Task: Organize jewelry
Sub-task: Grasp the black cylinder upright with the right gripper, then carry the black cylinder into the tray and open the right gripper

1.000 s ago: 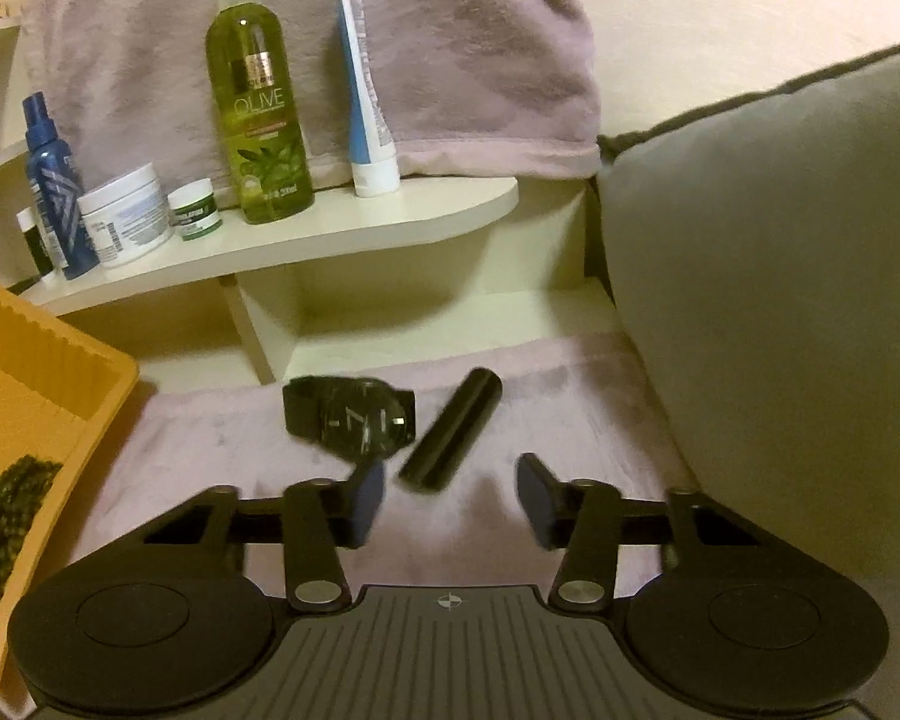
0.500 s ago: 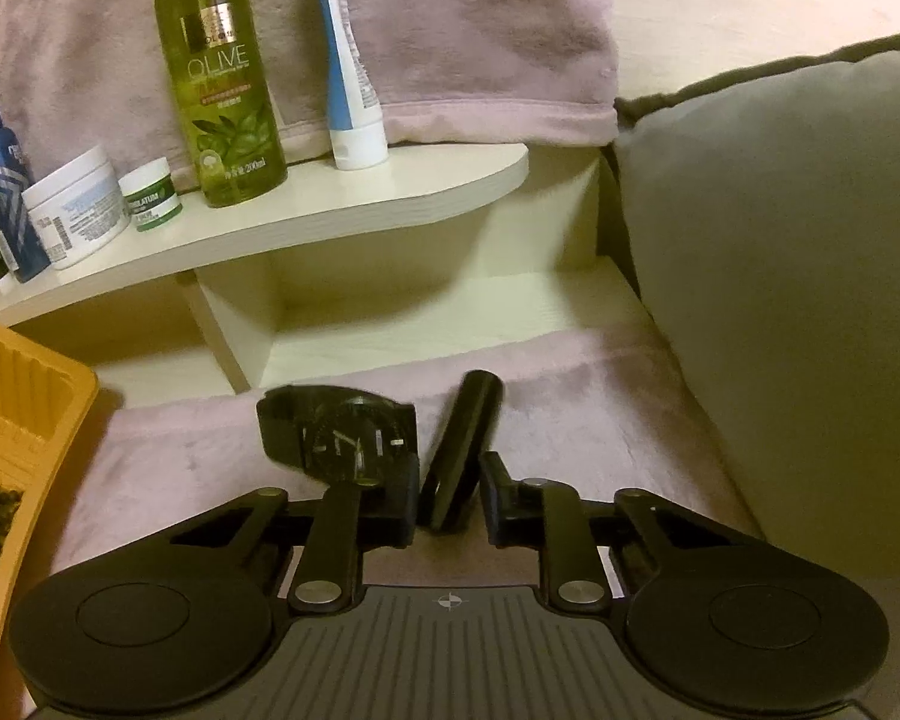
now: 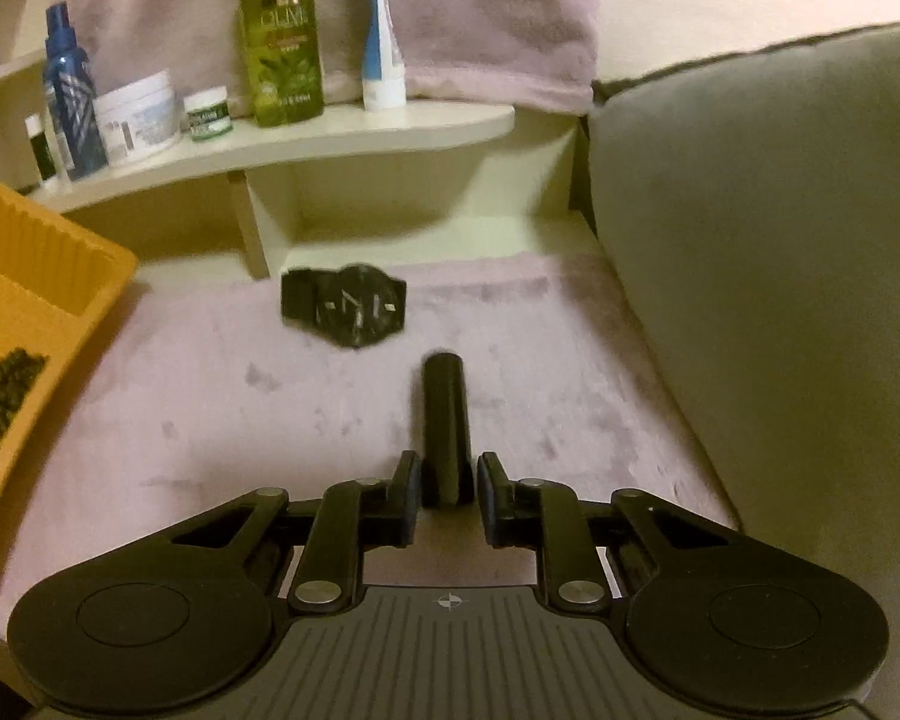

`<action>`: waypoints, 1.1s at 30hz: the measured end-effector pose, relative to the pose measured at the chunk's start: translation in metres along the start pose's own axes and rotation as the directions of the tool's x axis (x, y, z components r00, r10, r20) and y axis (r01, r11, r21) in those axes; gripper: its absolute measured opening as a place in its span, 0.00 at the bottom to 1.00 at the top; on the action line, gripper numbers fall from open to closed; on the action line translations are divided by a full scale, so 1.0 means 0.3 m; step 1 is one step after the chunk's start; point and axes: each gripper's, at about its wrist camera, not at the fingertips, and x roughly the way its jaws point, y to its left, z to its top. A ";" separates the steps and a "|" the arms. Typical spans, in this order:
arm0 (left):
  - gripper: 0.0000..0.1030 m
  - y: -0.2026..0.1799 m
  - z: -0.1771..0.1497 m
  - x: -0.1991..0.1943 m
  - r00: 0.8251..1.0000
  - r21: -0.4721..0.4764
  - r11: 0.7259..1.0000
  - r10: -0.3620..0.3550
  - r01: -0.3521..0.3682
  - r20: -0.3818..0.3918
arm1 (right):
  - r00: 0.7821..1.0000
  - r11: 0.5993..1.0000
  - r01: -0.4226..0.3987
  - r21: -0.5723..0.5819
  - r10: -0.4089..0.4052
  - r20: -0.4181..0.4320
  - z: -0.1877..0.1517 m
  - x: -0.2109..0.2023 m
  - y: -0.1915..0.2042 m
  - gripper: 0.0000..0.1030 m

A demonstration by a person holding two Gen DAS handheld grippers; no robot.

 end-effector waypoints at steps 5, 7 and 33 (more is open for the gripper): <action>0.06 -0.001 0.002 -0.003 1.000 0.001 1.000 -0.001 0.001 0.002 | 0.999 1.000 0.009 -0.026 -0.008 0.035 0.010 0.012 0.003 0.22; 0.05 -0.002 0.002 -0.004 1.000 -0.001 1.000 -0.002 0.002 0.002 | 0.999 1.000 0.002 -0.023 -0.001 0.044 0.019 0.022 -0.001 0.22; 0.06 -0.004 0.003 -0.003 1.000 -0.002 1.000 -0.003 0.003 0.005 | 0.984 0.988 -0.151 -0.017 0.152 0.087 0.073 -0.096 0.080 0.19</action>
